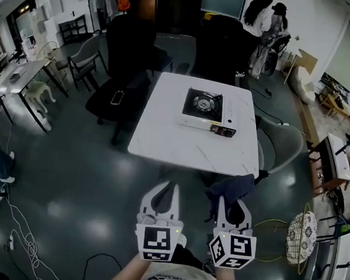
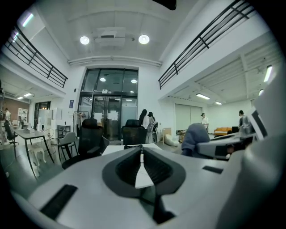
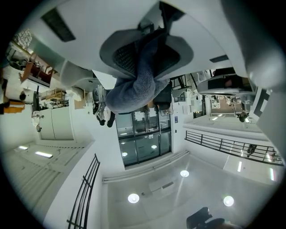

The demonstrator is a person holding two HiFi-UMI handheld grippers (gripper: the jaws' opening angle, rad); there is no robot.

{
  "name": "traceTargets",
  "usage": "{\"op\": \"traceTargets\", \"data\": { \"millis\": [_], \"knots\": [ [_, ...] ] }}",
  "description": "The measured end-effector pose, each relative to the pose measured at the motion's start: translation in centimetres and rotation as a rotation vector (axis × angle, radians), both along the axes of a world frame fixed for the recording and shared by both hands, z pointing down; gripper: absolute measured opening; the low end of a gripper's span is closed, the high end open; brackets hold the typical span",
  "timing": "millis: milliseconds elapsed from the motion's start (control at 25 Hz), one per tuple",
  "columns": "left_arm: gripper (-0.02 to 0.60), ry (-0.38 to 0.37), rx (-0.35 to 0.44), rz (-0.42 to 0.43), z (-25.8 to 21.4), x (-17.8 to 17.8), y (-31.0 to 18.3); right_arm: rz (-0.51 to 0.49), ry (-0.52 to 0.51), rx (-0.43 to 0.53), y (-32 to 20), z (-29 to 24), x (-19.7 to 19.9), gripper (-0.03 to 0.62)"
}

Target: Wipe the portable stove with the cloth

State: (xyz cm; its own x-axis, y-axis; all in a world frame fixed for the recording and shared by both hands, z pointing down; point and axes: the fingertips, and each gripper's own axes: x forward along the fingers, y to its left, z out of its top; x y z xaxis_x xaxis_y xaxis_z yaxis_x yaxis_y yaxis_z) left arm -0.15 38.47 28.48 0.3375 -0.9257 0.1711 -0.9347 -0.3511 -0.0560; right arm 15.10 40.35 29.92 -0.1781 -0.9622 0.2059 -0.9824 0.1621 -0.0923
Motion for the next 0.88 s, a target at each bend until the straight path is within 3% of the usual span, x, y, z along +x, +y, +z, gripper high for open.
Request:
{"op": "traceTargets", "data": {
  "millis": [480, 880],
  "knots": [
    [0.031, -0.004, -0.007, -0.057, -0.7, 2.2, -6.2, -0.058, -0.003, -0.005, -7.5, -0.6, 2.4, 0.097],
    [0.031, -0.006, -0.02, -0.051, 0.3, 2.4, -12.8, -0.033, -0.01, -0.028, -13.6, 0.5, 3.4, 0.097]
  ]
}}
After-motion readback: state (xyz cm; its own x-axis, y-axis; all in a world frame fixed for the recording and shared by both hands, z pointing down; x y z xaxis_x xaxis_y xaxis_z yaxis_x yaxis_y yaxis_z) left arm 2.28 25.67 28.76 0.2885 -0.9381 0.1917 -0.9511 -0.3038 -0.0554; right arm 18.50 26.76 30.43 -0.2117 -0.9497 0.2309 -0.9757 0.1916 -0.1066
